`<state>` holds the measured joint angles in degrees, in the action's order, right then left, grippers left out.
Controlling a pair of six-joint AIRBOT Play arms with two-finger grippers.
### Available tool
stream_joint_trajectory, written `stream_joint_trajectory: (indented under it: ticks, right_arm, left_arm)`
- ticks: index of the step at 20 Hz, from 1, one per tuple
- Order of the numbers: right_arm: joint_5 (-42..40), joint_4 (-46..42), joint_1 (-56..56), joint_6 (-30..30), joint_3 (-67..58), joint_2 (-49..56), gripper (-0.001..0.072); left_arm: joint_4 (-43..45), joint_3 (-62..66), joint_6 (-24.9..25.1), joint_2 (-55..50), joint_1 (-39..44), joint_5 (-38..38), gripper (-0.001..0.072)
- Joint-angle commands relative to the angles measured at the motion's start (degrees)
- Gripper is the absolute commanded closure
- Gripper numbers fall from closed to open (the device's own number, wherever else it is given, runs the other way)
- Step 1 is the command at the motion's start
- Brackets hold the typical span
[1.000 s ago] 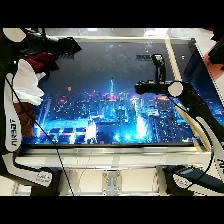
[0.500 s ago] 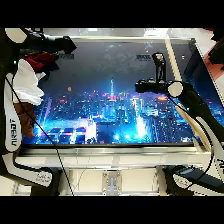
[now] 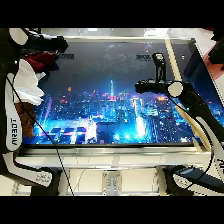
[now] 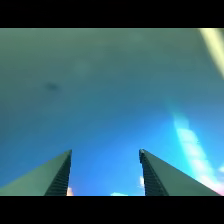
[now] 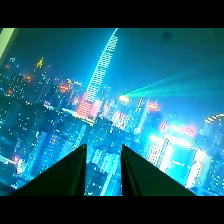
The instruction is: Fold the shirts.
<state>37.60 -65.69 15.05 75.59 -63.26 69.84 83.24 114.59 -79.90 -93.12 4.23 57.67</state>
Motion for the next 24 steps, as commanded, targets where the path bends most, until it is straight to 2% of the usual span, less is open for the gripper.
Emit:
stream_joint_trajectory:
  ticks: [1,2,3,5,6,8,10,11,12,14,19,22,24]
  right_arm:
    - [2.93,-0.17,0.04,-0.02,-0.02,0.04,0.0443]
    - [4.44,-0.31,0.04,0.00,-0.02,0.04,0.0443]
    - [5.75,-0.28,0.04,0.00,-0.02,0.04,0.0442]
    - [7.52,-0.26,0.04,0.02,-0.02,0.04,0.0438]
    - [7.87,-0.24,0.04,0.02,-0.02,0.04,0.0403]
    - [7.87,-0.22,0.04,1.31,-0.02,0.04,0.0376]
    - [7.87,-0.26,0.04,2.23,-0.02,0.04,0.0376]
    - [7.67,-0.26,0.04,3.10,-0.02,0.04,0.0376]
    - [7.19,-0.26,0.02,4.39,-0.02,0.04,0.0376]
    - [5.35,-0.24,0.04,7.32,-0.02,0.04,0.0376]
    - [3.52,0.66,0.04,11.65,-0.02,0.04,0.0376]
    - [3.28,1.05,0.04,11.89,-0.02,0.04,0.0377]
    - [3.19,1.01,0.04,11.87,-0.02,0.04,0.0377]
  left_arm:
    - [28.63,-0.02,-11.61,-2.45,-1.25,-6.08,0.0225]
    - [32.85,-0.02,-15.45,-3.87,-3.15,-6.86,0.0214]
    - [32.17,-0.02,-17.70,-5.49,-5.95,-7.28,0.0200]
    - [26.97,-0.02,-21.79,-9.27,-11.93,-6.01,0.0099]
    - [21.77,-0.02,-22.32,-11.54,-15.39,-5.05,0.0061]
    - [9.18,-0.02,-21.88,-16.02,-20.79,-6.29,0.0057]
    - [-0.09,-0.02,-16.74,-20.22,-23.45,-9.88,0.0048]
    - [-0.90,-0.02,-12.94,-22.03,-23.52,-11.65,0.0016]
    - [-0.39,-0.02,-9.42,-23.52,-23.23,-12.85,0.0005]
    - [3.15,0.00,-7.06,-26.32,-22.40,-14.73,0.0004]
    - [13.90,0.15,-7.85,-31.15,-19.17,-17.90,0.0010]
    - [15.06,0.17,-9.29,-32.50,-18.86,-16.37,0.0011]
    - [18.75,0.17,-10.67,-32.70,-18.88,-13.49,0.0014]
